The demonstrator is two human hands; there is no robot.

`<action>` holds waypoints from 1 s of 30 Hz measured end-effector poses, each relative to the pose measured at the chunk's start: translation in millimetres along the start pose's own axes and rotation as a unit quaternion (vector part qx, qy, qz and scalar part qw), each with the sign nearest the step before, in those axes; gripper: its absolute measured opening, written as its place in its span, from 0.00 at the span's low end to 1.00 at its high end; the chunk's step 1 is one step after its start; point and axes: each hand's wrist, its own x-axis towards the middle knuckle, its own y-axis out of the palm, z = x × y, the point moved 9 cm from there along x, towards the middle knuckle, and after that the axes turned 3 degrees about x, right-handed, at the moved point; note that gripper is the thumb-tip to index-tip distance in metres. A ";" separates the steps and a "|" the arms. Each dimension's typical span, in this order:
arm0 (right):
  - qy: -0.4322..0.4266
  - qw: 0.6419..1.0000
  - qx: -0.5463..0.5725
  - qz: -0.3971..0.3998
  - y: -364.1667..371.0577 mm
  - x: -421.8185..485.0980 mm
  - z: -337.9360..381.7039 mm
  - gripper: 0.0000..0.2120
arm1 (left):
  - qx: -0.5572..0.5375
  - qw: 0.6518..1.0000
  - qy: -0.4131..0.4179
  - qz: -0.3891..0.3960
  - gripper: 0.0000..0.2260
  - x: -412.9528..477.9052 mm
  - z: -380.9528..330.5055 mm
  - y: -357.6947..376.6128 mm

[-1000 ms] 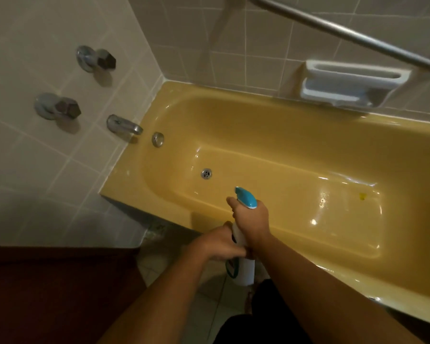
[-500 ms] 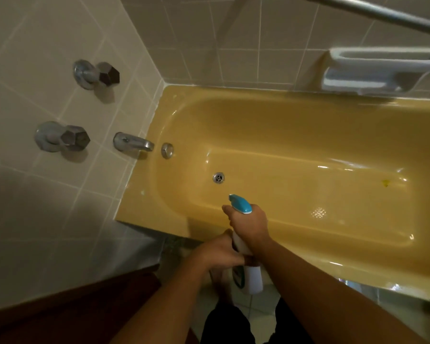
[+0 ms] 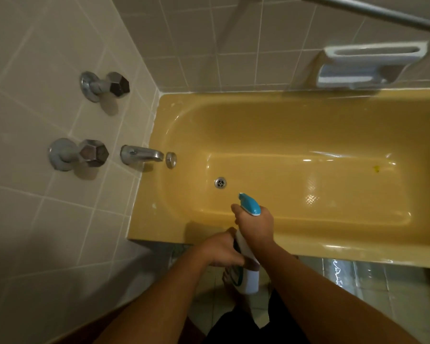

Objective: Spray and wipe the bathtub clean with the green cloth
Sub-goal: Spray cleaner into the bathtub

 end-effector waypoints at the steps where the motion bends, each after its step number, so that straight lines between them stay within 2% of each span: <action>1: -0.004 1.000 0.002 -0.001 -0.9 -0.6 2.9 0.15 | 0.010 1.000 0.004 0.002 0.42 -0.5 -2.9 -1.7; 10: 0.005 0.999 0.020 -0.045 -31.4 5.1 -0.3 0.24 | 0.048 0.997 0.040 0.036 0.37 0.8 -37.1 2.1; 13: 0.019 0.996 0.035 -0.080 -46.1 3.8 -9.0 0.21 | 0.066 0.995 0.055 0.049 0.32 1.3 -48.7 6.7; 16: 0.014 0.997 0.053 -0.055 -47.7 1.4 -9.3 0.18 | 0.085 0.993 0.059 0.063 0.23 -0.1 -54.1 12.3; 19: 0.018 0.997 0.060 -0.055 -52.6 1.2 -13.8 0.16 | 0.084 0.992 0.068 0.058 0.27 -0.7 -58.3 12.9; 24: 0.004 0.997 0.066 -0.039 -52.2 -0.8 -4.9 0.16 | 0.092 0.991 0.076 0.061 0.20 -8.3 -63.8 9.1; 27: 0.011 0.997 0.061 -0.052 -52.7 -1.9 -4.4 0.19 | 0.085 0.992 0.079 0.045 0.22 -12.5 -65.7 2.8; 30: 0.017 0.998 0.055 -0.027 -45.5 2.4 -5.4 0.23 | 0.088 0.993 0.069 0.045 0.28 -14.1 -62.0 1.1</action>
